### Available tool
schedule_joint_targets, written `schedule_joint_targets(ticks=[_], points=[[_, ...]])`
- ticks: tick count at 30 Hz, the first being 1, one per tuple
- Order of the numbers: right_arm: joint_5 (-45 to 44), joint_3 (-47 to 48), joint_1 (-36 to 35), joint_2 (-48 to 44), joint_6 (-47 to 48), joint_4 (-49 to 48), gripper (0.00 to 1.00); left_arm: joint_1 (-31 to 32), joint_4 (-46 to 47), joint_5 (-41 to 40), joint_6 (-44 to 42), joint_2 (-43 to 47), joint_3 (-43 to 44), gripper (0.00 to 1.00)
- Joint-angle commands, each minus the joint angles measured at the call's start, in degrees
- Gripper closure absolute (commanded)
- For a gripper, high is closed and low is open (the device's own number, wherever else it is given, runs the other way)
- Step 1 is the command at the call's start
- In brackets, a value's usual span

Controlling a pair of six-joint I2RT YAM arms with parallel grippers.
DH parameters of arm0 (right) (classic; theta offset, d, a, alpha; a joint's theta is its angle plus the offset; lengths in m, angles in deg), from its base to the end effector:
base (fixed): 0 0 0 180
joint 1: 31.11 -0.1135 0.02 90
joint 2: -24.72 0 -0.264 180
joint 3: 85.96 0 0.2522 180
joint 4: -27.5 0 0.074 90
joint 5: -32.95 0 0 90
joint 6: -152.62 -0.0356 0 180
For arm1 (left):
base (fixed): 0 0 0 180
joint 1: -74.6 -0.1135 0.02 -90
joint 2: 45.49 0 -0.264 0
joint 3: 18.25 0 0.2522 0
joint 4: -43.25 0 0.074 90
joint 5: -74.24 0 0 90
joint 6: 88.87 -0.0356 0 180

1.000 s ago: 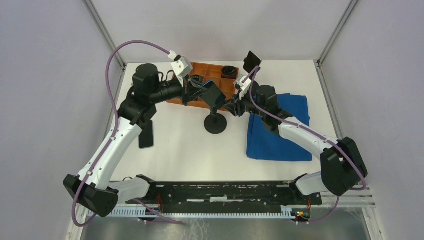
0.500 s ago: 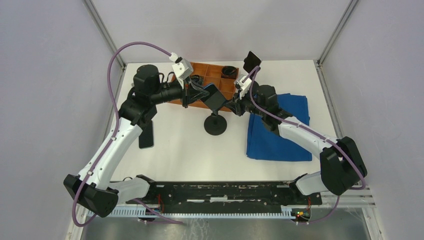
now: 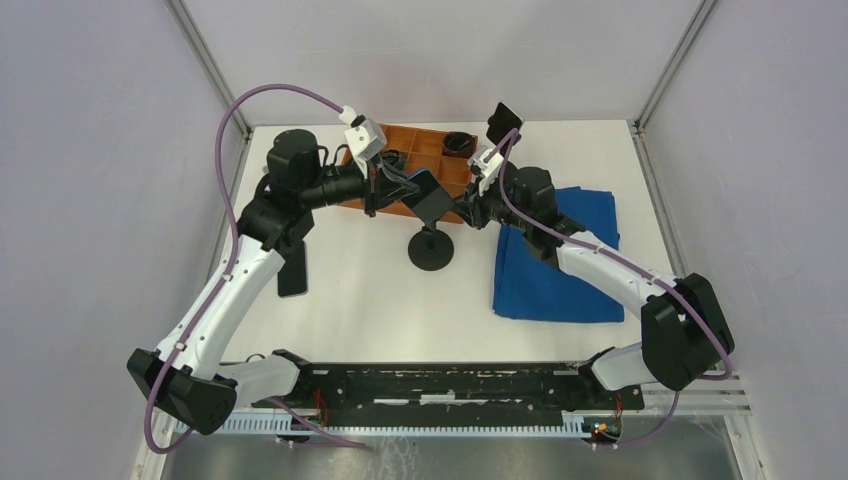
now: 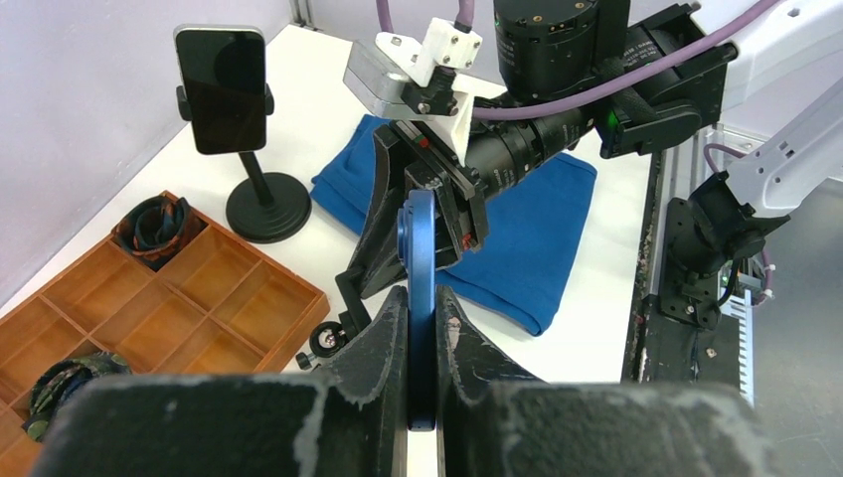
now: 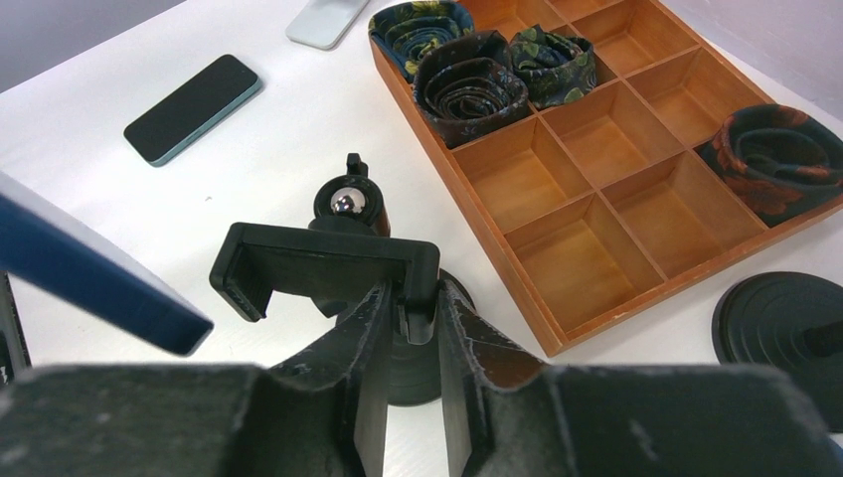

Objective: Place the phone on the phone stand
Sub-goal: Install the phone on the phone stand.

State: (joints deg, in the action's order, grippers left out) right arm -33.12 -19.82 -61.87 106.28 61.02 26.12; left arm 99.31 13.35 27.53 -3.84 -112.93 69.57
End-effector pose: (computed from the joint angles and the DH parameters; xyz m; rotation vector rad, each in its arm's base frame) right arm 0.2742 0.1800 0.2817 -0.7573 1.7030 0.7743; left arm 0.2202 -0.1282 0.4286 0.9781 1.4832 -0.9028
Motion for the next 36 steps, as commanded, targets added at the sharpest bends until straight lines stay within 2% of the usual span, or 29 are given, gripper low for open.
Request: schedule_joint_targets(ticks=[1, 8, 15, 36], points=[[0.7, 2.5, -0.3, -0.3, 0.2, -0.5, 0.79, -0.4, 4.0, 2.1, 0.0, 1.7, 0.7, 0.98], [1.3, 2.6, -0.2, -0.3, 0.3, -0.3, 0.9, -0.3, 4.7, 3.7, 0.5, 1.6, 0.4, 0.98], [2.0, 2.6, -0.3, -0.6, 0.0, 0.0, 0.98, -0.3, 6.1, 9.7, 1.6, 0.6, -0.4, 0.98], [3.1, 2.5, -0.6, -1.5, -0.7, 0.0, 1.0, 0.3, 6.9, 16.6, 2.5, -5.6, -1.4, 0.98]])
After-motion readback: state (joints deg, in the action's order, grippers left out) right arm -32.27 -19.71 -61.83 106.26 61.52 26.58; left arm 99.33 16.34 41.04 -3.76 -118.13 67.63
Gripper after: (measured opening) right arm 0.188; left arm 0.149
